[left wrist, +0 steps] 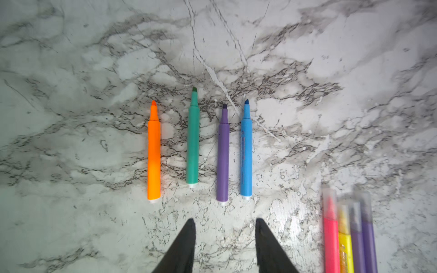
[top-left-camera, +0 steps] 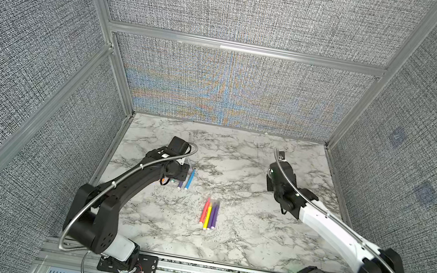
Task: Remove pen caps from pens
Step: Place the pen cap to the middle-right of the table.
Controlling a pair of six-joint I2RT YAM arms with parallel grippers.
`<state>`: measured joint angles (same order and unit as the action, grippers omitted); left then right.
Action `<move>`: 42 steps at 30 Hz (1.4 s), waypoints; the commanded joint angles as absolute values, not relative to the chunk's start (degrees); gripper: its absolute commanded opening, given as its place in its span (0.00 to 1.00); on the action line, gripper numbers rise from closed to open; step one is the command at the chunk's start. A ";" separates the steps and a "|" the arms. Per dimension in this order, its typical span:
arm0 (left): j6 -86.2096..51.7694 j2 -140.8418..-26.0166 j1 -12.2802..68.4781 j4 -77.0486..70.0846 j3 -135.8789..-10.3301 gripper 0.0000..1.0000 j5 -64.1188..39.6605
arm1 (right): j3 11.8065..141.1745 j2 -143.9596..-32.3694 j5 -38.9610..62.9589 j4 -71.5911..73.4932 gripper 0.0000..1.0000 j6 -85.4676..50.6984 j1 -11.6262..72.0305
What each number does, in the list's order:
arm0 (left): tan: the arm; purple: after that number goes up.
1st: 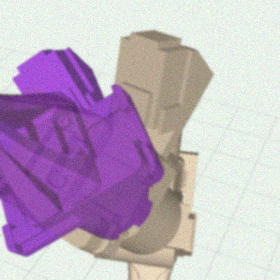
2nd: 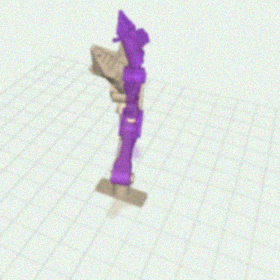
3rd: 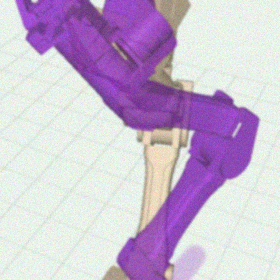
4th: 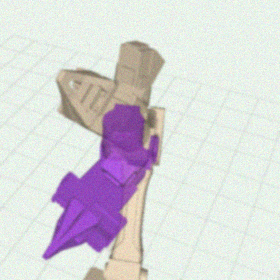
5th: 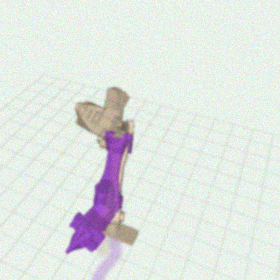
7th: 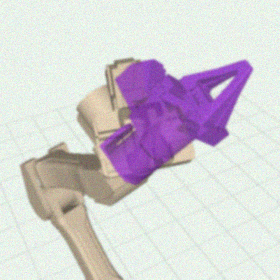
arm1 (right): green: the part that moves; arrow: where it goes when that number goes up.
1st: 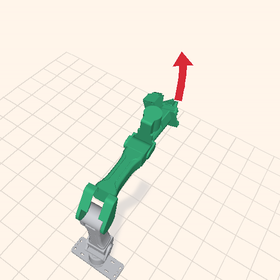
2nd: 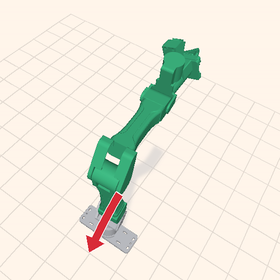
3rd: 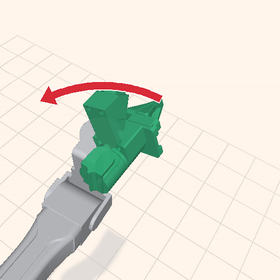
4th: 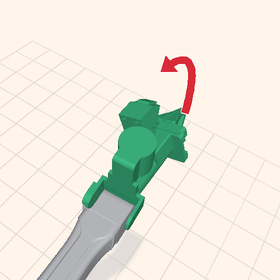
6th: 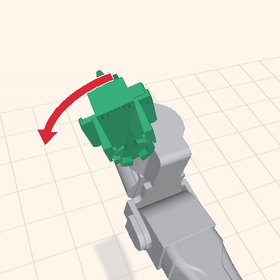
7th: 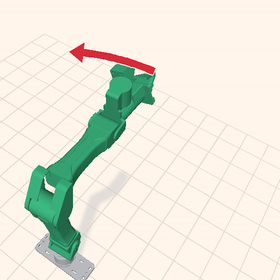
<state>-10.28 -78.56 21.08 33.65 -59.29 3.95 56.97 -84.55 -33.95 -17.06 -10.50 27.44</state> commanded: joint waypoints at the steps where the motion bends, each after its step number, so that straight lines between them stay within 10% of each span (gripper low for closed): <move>1: -10.31 -71.71 21.22 28.30 -56.12 0.45 -2.93 | 62.14 -92.10 -29.65 -22.41 0.00 -10.17 24.12; 11: -12.89 -58.49 23.24 24.05 -47.72 0.49 -4.81 | 71.21 -107.78 -23.76 -25.88 0.04 -8.60 19.53; 13: -13.01 -57.77 23.77 23.63 -46.90 0.67 -4.78 | 71.98 -109.85 -24.36 -26.80 0.05 -9.05 19.43; 14: -13.01 -57.68 23.89 23.66 -46.62 0.97 -4.51 | 72.05 -110.36 -24.52 -26.85 0.05 -9.22 19.34; 42: -11.86 -50.45 31.41 15.77 -37.83 0.97 -4.25 | 68.83 -106.30 -23.33 -26.83 0.40 -7.52 24.22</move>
<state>-12.43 -51.48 30.50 19.18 -38.48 -5.21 69.60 -109.95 -23.55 -25.96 -8.05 22.20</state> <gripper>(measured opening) 0.975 0.405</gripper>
